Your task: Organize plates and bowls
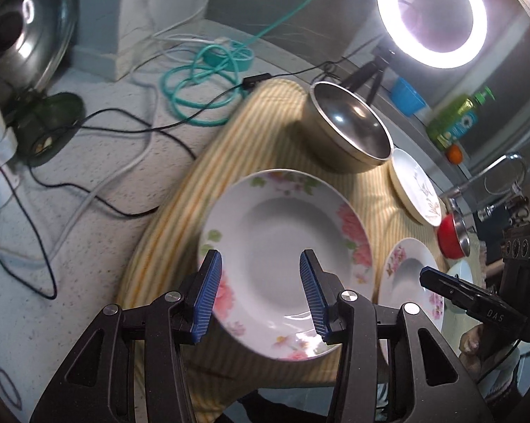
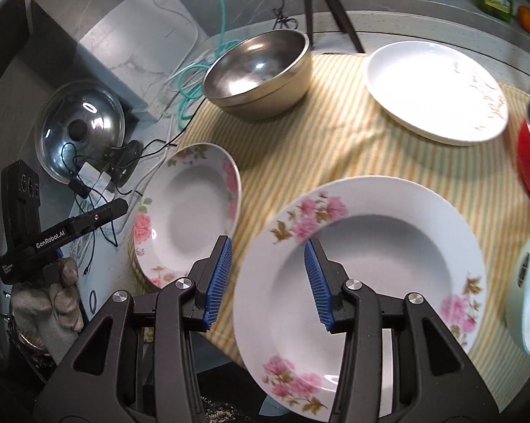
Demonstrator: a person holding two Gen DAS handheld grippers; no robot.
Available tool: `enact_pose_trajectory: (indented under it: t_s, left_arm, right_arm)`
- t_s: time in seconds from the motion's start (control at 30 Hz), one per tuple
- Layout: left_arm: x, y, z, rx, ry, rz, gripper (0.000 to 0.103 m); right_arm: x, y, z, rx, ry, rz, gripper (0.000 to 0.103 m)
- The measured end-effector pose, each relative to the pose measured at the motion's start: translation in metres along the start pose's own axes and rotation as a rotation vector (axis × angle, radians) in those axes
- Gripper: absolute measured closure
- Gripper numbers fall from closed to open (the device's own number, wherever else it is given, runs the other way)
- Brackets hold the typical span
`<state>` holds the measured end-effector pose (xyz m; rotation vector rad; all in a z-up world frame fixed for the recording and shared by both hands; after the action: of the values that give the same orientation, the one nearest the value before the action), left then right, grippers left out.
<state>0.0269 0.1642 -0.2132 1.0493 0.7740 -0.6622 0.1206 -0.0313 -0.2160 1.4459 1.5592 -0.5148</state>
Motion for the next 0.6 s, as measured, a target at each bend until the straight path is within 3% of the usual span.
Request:
enact_pose_trajectory:
  t_s: [0.23,0.33,0.57,0.6]
  left_arm:
    - [0.008,-0.009,-0.026,-0.059,-0.002,-0.023,0.061]
    - [0.012,-0.010,-0.034,-0.084,-0.013,-0.028,0.062]
    - [0.022,-0.010,-0.034,-0.082,-0.051,-0.055,0.073]
    - [0.023,-0.011,-0.034,-0.081,-0.056,-0.059,0.074]
  right_arm:
    - [0.027,0.009,-0.017,-0.034,0.009,-0.046,0.059]
    - [0.039,0.011,-0.020,-0.035,0.005,-0.068,0.068]
    - [0.058,0.016,-0.021,-0.026,-0.015,-0.095,0.072]
    - [0.061,0.016,-0.021,-0.024,-0.014,-0.101,0.076]
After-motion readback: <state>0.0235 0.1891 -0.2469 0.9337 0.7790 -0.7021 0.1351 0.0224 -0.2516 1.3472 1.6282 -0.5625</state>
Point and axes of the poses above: each gripper's, at about its wrist camera, not at the fingertips, and x roughly the way its jaws point, z to its right, y to its top, the point moved 8 cm from there along x, roughly the way its jaws point, and after that the axes turned 10 degrees about x, right-handed, at the moved point
